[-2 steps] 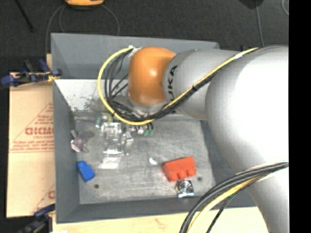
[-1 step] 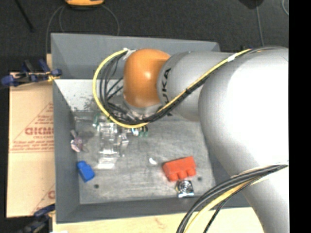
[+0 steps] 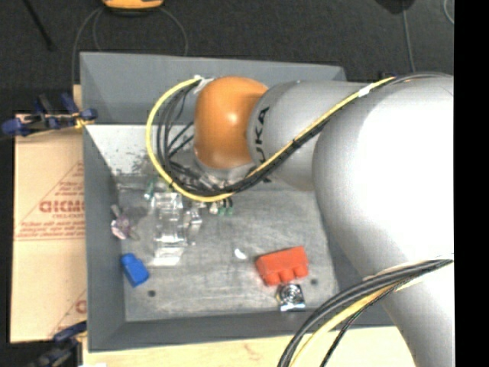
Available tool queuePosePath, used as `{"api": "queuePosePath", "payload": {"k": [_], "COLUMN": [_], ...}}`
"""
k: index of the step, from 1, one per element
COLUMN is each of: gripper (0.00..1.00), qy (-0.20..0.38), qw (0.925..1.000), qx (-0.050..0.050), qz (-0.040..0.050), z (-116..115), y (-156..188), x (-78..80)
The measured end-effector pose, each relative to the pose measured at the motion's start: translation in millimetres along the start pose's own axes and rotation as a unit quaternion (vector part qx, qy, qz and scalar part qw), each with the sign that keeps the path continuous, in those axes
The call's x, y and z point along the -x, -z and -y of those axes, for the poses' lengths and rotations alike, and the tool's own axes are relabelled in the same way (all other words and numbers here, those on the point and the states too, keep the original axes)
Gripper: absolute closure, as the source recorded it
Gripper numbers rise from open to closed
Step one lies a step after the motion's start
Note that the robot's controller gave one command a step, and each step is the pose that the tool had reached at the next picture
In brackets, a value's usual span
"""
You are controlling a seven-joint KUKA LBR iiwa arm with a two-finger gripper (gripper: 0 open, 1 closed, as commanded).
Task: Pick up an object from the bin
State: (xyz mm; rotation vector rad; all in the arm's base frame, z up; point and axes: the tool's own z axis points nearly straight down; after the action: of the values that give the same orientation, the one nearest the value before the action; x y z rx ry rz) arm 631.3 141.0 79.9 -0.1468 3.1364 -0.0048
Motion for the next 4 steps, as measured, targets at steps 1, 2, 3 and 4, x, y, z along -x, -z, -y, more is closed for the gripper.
{"api": "queuePosePath", "payload": {"k": [1, 2, 3, 4], "gripper": [1.00, 1.00, 1.00, 0.00], "qy": [-0.020, 0.050, 0.141, 0.144], "qw": [0.9998, 0.9987, 0.9899, 0.9895], "qx": [0.003, 0.001, -0.001, 0.001], "qz": [0.0028, -0.0007, 0.0025, 0.0014], "z": [-76, -58, 96, 90], "y": [37, 47, 89, 88], "x": [-36.4, -106.0, -88.5, -89.1]}}
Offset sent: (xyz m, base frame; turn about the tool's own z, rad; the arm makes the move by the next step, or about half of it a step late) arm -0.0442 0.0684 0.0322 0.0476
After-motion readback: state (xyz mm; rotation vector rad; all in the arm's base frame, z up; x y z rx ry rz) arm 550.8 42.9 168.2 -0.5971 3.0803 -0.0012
